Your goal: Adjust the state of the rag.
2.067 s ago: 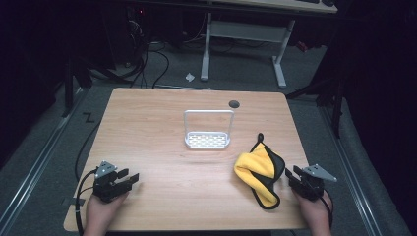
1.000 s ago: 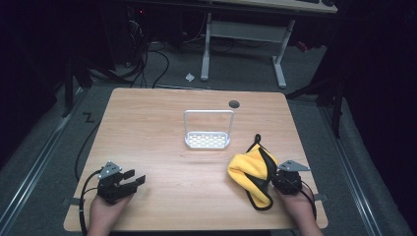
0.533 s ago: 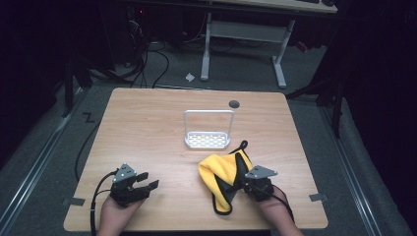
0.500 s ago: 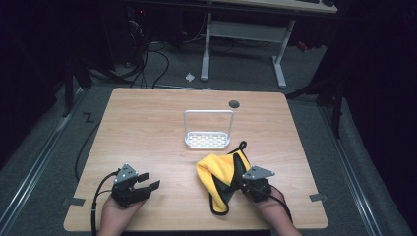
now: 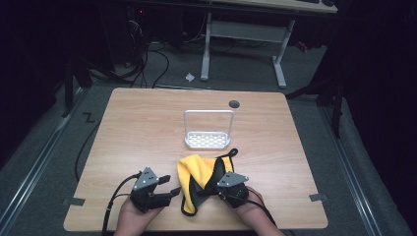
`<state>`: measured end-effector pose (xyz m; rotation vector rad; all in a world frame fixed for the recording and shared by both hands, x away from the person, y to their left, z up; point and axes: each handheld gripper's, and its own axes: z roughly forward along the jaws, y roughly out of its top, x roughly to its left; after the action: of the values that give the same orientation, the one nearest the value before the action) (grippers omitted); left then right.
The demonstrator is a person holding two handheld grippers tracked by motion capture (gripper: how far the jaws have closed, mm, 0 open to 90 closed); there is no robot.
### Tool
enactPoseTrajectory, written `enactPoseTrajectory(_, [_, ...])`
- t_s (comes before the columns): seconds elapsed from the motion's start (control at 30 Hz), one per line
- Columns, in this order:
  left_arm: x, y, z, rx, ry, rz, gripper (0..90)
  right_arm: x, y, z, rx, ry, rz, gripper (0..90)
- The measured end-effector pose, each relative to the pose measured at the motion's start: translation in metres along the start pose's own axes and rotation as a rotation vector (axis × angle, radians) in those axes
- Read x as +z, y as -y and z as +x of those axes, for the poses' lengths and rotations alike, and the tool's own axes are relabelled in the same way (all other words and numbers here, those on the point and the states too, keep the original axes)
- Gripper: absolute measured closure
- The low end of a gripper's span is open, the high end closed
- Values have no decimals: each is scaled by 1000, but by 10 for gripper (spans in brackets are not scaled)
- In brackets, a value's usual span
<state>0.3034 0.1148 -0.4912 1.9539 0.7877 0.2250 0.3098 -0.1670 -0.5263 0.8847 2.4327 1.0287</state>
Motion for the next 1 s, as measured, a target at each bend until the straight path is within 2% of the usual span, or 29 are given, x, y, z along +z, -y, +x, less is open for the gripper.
enactPoseTrajectory(0.13, [11,-9,-12,34,20,7,391,-5,0,-2,4,-2,-22,866])
enactPoseTrajectory(0.2, [16,-11,-16,34,23,16,386,-14,-1,-3,5,5,-60,850])
enactPoseTrajectory(0.3, [23,-17,-21,48,23,17,373,-30,0,-9,14,41,-121,838])
enactPoseTrajectory(0.4, [35,-27,-27,64,21,17,330,-46,7,-21,63,83,-161,829])
enactPoseTrajectory(0.53, [56,-40,-34,94,12,54,298,-51,17,-35,107,116,-149,816])
enactPoseTrajectory(0.7, [81,-48,-41,131,-48,149,304,-51,22,-46,135,134,-135,794])
enactPoseTrajectory(0.77, [87,-48,-41,157,-101,192,393,-51,23,-48,145,137,-131,787])
enactPoseTrajectory(0.83, [86,-48,-38,147,-103,194,537,-51,25,-50,152,137,-128,783])
enactPoseTrajectory(0.9, [81,-49,-35,139,-115,175,718,-50,25,-51,154,137,-121,779])
enactPoseTrajectory(1.0, [63,-54,-30,123,-134,105,843,-48,26,-52,153,134,-113,777])
